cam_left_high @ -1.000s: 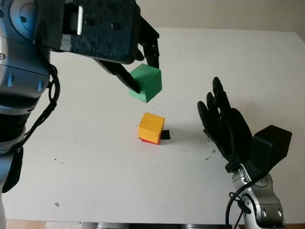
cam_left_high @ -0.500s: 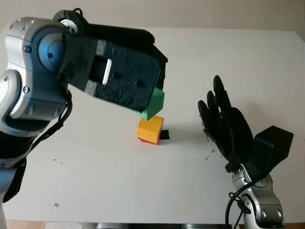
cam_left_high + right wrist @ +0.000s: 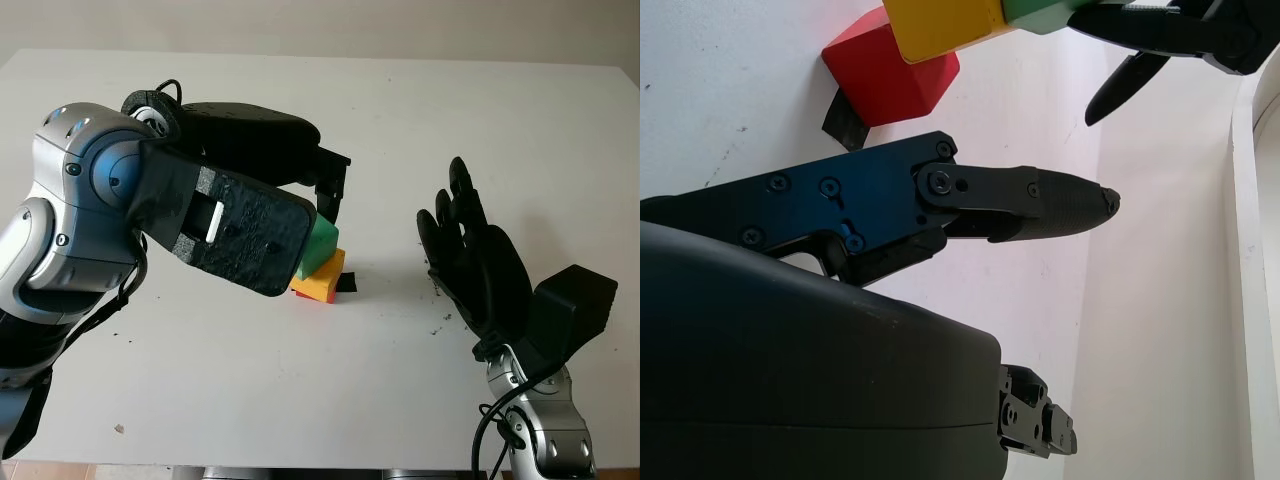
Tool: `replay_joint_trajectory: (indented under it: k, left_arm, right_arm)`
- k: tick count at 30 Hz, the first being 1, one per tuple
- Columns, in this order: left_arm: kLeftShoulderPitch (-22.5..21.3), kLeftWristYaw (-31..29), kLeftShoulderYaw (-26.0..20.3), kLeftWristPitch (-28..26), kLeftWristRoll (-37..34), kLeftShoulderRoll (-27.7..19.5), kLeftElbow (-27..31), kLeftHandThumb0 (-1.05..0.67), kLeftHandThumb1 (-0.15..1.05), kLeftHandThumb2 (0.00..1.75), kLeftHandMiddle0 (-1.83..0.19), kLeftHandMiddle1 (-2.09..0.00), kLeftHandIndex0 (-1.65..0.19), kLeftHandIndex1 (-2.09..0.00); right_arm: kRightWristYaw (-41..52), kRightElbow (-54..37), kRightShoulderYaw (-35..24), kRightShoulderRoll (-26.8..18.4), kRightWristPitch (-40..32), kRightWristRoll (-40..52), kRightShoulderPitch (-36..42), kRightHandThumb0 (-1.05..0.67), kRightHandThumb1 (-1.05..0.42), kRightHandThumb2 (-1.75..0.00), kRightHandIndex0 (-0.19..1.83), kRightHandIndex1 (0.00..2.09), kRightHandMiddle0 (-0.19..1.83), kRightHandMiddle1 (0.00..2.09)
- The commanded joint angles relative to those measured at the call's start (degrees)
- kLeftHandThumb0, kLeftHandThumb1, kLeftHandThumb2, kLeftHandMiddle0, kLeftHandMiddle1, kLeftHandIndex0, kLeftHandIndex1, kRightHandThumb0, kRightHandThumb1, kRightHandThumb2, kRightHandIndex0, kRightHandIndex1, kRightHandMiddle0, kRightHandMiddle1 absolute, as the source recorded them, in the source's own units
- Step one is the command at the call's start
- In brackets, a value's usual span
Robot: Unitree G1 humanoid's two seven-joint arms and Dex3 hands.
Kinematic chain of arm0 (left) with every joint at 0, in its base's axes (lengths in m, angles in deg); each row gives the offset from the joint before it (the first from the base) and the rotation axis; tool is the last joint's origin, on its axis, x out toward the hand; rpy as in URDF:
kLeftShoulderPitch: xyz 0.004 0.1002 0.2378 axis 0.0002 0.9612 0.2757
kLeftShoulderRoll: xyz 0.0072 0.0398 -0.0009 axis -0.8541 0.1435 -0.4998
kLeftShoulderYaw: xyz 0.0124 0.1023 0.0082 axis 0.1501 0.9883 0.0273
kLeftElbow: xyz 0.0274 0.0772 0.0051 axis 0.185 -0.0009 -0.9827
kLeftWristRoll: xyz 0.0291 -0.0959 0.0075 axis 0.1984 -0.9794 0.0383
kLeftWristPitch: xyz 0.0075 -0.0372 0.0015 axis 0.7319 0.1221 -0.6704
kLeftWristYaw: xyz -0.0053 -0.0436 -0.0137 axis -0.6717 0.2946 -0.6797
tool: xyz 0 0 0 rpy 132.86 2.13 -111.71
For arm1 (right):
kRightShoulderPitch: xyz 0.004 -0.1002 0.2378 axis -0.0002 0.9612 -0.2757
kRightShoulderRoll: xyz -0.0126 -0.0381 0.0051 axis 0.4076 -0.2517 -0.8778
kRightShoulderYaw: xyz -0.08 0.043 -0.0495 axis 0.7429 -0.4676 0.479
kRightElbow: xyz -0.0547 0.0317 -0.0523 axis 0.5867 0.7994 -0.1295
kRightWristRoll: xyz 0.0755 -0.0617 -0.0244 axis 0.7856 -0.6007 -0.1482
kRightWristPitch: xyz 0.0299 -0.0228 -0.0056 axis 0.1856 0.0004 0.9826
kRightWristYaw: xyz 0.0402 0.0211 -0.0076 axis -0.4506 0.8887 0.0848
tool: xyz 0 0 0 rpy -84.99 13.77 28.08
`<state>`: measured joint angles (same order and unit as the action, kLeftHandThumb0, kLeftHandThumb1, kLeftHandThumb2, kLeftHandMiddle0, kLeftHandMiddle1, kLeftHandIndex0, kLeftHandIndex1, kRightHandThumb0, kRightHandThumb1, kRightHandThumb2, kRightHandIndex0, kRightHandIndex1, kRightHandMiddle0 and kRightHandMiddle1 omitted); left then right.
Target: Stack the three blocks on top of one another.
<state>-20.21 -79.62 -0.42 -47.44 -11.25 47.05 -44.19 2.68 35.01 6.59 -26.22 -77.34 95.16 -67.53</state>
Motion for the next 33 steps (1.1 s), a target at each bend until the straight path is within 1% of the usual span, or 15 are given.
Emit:
replay_joint_trajectory:
  k: [1, 3, 5, 11, 13, 15, 16, 17, 19, 20, 22, 25, 30, 33]
  left_arm:
    - [1.3, 1.5, -1.7, 0.6, -0.5, 0.7, 0.2, -0.40, 1.03, 0.06, -0.44, -0.05, -0.24, -1.55]
    - [1.5, 2.0, -2.0, 0.0, -0.8, 1.2, 0.2, -0.39, 1.03, 0.06, -0.46, -0.06, -0.24, -1.55]
    - [1.7, 2.7, -2.0, -0.6, -0.5, 1.6, 0.1, -0.38, 1.04, 0.06, -0.42, -0.04, -0.23, -1.54]
    - [1.8, 4.9, -2.0, -0.6, 0.3, 2.6, -0.8, -0.40, 1.04, 0.06, -0.42, -0.04, -0.25, -1.55]
    - [1.8, 5.0, -2.1, -0.5, -0.1, 2.7, -1.2, -0.41, 1.04, 0.06, -0.42, -0.04, -0.26, -1.55]
    - [1.2, 3.5, -1.7, -1.2, -0.4, 2.2, -1.4, -0.42, 1.05, 0.06, -0.38, -0.02, -0.22, -1.51]
    - [0.8, 2.7, -1.5, -1.8, -0.5, 2.1, -1.6, -0.44, 1.04, 0.07, -0.32, -0.01, -0.14, -1.33]
    - [0.6, 2.0, -1.5, -2.1, -0.7, 1.9, -1.6, -0.46, 1.04, 0.06, -0.28, -0.02, -0.12, -1.14]
    - [0.2, 0.8, -1.7, -3.1, -1.2, 1.9, -1.3, -0.51, 1.02, 0.06, -0.21, -0.04, -0.14, -0.71]
    - [0.0, 0.2, -1.8, -3.8, -1.5, 1.9, -1.2, -0.54, 1.02, 0.05, -0.16, -0.04, -0.15, -0.46]
    - [-0.3, -0.5, -2.0, -5.1, -2.1, 2.0, -0.9, -0.57, 1.01, 0.05, -0.11, -0.04, -0.16, -0.23]
    - [-0.5, -0.6, -1.9, -5.9, -2.1, 1.9, -0.4, -0.60, 1.01, 0.05, -0.08, -0.04, -0.15, -0.14]
    - [-0.4, -0.3, -1.7, -6.5, -1.9, 1.7, -0.1, -0.59, 1.01, 0.05, -0.07, -0.04, -0.12, -0.09]
    - [0.2, 0.8, -2.2, -5.8, -2.2, 1.9, -0.3, -0.60, 1.01, 0.05, -0.07, -0.05, -0.12, -0.08]
  right_arm:
    - [0.1, -0.7, -0.3, -0.3, 0.3, -0.1, 0.6, -0.70, -1.05, -0.42, -0.19, 0.00, -0.19, 0.02]
    - [0.1, -0.6, -0.4, -0.1, 0.5, 0.1, 0.6, -0.70, -1.05, -0.42, -0.19, 0.00, -0.19, 0.02]
    - [-0.1, -0.6, -0.3, 0.0, 0.6, -0.1, 0.7, -0.71, -1.05, -0.42, -0.19, 0.00, -0.19, 0.02]
    - [0.1, -0.5, -0.2, 0.1, 0.7, 0.1, 0.7, -0.70, -1.05, -0.42, -0.19, 0.00, -0.19, 0.01]
    - [-0.1, -0.6, -0.1, 0.0, 0.6, -0.2, 0.7, -0.70, -1.05, -0.42, -0.19, 0.00, -0.19, 0.01]
    - [0.2, -0.6, -0.1, 0.0, 0.7, -0.1, 0.8, -0.70, -1.05, -0.42, -0.19, 0.00, -0.19, 0.01]
    - [0.2, -0.6, -0.1, 0.0, 0.8, 0.0, 0.9, -0.70, -1.05, -0.42, -0.19, 0.00, -0.19, 0.01]
    - [0.2, -0.5, -0.2, 0.1, 1.0, 0.1, 0.9, -0.70, -1.05, -0.43, -0.19, 0.00, -0.19, 0.01]
    - [0.0, -0.6, -0.2, 0.2, 0.7, 0.1, 0.9, -0.69, -1.05, -0.42, -0.19, 0.00, -0.19, 0.02]
    - [-0.1, -0.5, -0.3, 0.3, 0.8, 0.2, 0.9, -0.69, -1.05, -0.42, -0.19, 0.00, -0.19, 0.01]
    - [-0.1, -0.5, -0.3, 0.3, 0.9, 0.0, 0.9, -0.69, -1.05, -0.42, -0.19, 0.00, -0.19, 0.02]
    - [0.0, -0.5, -0.3, 0.1, 0.8, 0.1, 0.9, -0.69, -1.05, -0.43, -0.19, 0.00, -0.19, 0.03]
    - [0.3, -0.4, -0.5, 0.1, 1.5, 0.2, 1.1, -0.68, -1.05, -0.43, -0.19, 0.00, -0.19, 0.03]
    - [0.5, -0.6, -0.4, -0.3, 1.2, 0.0, 1.2, -0.69, -1.05, -0.43, -0.19, 0.00, -0.19, 0.02]
